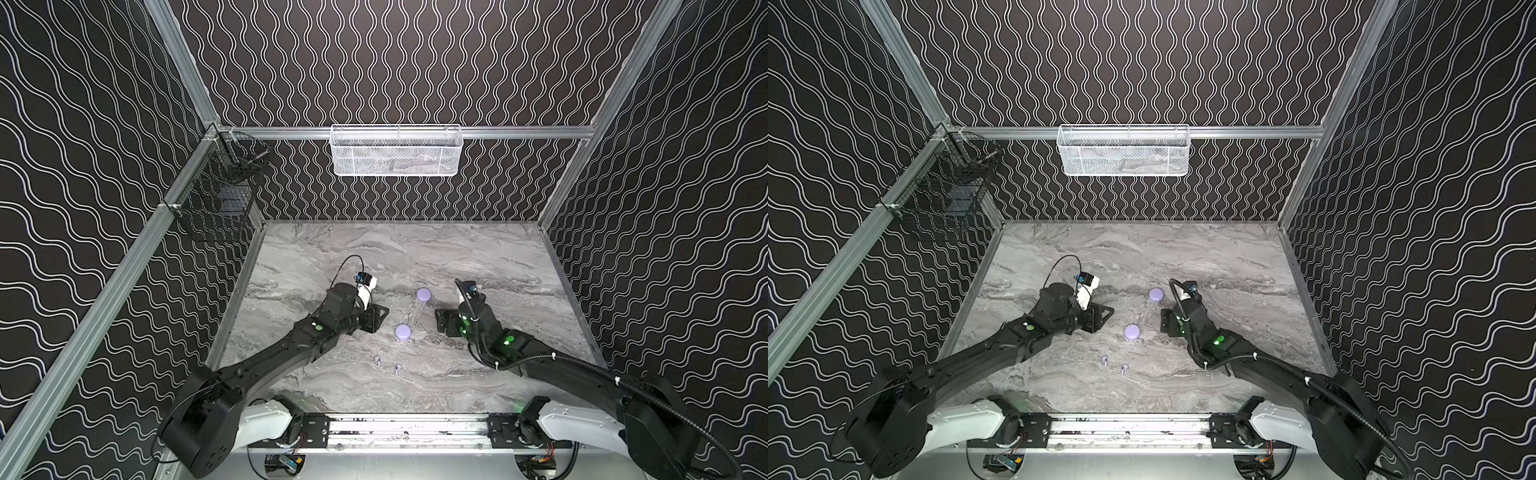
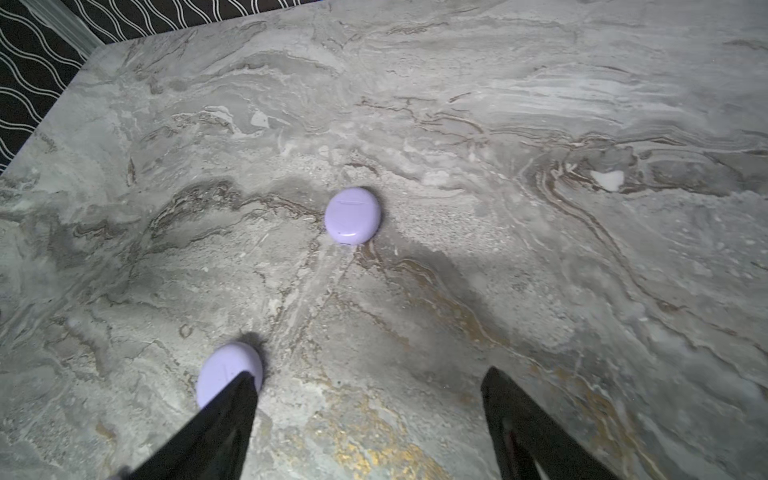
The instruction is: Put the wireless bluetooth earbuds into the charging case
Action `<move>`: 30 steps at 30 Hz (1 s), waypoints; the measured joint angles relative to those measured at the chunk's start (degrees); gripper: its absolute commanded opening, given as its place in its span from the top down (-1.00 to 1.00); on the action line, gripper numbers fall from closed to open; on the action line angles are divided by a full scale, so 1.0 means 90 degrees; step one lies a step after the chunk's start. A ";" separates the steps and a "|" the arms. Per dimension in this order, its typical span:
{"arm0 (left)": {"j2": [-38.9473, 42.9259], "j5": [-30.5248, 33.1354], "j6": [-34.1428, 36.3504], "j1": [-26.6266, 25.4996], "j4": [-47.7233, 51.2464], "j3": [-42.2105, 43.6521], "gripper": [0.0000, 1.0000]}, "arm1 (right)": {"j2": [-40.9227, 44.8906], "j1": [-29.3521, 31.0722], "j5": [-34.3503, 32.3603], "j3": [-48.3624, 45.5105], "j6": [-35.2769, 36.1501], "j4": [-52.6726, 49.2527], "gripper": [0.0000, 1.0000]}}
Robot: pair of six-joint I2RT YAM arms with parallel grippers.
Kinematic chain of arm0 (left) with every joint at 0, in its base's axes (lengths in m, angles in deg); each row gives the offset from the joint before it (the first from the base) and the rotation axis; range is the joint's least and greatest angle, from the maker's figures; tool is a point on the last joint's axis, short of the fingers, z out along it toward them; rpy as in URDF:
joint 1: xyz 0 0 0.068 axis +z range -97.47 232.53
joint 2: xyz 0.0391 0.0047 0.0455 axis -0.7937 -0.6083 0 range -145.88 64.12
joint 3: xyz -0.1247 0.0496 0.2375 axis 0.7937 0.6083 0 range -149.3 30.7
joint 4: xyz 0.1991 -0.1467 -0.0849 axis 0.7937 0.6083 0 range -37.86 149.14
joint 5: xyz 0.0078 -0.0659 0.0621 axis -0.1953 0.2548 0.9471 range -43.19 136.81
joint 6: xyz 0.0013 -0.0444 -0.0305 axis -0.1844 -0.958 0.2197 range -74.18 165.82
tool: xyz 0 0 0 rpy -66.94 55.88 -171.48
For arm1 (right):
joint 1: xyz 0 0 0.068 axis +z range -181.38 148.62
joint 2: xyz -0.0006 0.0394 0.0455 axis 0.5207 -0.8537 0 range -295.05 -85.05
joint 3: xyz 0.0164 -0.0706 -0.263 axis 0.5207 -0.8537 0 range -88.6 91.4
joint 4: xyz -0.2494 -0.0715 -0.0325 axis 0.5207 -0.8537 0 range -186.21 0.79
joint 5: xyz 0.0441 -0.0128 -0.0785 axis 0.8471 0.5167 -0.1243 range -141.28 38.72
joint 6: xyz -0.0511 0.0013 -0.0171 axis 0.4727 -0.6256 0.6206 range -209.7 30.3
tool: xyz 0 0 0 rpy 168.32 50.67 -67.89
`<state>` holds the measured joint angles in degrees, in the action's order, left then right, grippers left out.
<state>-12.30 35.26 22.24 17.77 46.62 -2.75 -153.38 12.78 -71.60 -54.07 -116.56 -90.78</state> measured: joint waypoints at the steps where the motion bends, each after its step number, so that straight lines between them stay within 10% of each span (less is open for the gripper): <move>1: 0.0129 0.0070 0.0019 -0.0027 -0.0104 0.0163 0.21 | -0.0148 0.0158 -0.0100 0.0189 -0.0083 -0.0143 -0.75; 30: 0.1554 -0.0073 0.0617 -0.0131 -0.1421 0.1880 0.20 | -0.3344 0.1338 0.0250 0.2883 -0.0420 -0.1695 -0.69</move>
<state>1.69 34.61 27.80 16.59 33.84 14.17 -183.48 24.82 -69.35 -28.13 -120.34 -106.03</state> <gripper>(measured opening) 0.403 0.850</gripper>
